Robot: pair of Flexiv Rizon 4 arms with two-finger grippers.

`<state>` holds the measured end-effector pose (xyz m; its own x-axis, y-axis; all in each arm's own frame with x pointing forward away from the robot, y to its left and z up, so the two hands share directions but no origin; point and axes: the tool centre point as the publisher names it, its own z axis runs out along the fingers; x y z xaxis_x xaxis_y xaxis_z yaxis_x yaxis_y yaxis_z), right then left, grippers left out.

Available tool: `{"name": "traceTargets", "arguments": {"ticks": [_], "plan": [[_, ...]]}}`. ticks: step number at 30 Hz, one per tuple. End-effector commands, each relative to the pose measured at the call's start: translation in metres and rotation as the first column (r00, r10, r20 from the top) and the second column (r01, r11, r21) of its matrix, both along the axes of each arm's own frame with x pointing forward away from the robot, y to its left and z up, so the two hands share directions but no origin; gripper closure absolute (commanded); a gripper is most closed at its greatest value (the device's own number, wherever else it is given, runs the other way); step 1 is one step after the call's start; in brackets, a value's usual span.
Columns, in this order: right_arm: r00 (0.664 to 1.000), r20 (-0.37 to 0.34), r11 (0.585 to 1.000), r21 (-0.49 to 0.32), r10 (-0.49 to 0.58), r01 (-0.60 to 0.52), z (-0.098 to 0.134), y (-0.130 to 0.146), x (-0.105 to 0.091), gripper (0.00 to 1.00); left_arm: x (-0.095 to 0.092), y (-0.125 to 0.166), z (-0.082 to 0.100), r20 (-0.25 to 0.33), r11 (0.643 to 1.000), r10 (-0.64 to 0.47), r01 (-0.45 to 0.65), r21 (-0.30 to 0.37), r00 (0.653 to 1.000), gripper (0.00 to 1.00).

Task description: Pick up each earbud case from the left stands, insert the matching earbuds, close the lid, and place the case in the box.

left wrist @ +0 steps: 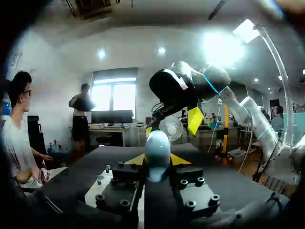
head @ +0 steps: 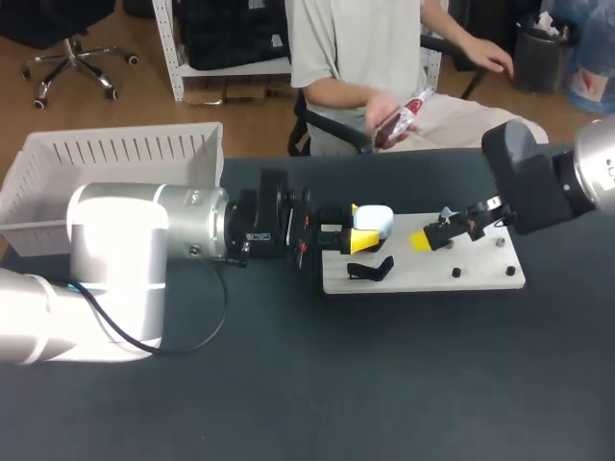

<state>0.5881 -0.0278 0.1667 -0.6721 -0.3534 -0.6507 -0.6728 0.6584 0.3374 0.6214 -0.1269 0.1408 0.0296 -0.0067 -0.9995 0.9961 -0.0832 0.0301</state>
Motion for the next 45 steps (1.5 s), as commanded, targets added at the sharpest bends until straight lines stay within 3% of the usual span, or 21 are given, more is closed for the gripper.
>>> {"name": "traceTargets", "arguments": {"ticks": [1, 22, 45], "plan": [[1.0, -0.005, 1.0, 0.009, 0.01, -0.01, 0.0, 0.009, 0.004, 0.0, -0.002, -0.001, -0.001, 0.007, 1.0, 0.01, -0.01, 0.001, 1.0, 1.0], [0.997, -0.06, 0.998, -0.026, 0.047, -0.049, -0.004, 0.041, 0.02, 0.0, -0.002, -0.001, -0.001, 0.007, 1.0, 0.01, -0.01, 0.001, 1.0, 1.0], [0.996, -0.084, 0.999, -0.033, 0.016, -0.019, -0.016, 0.037, 0.034, 0.0, -0.002, -0.001, -0.001, 0.007, 1.0, 0.01, -0.01, 0.001, 1.0, 1.0]]}}
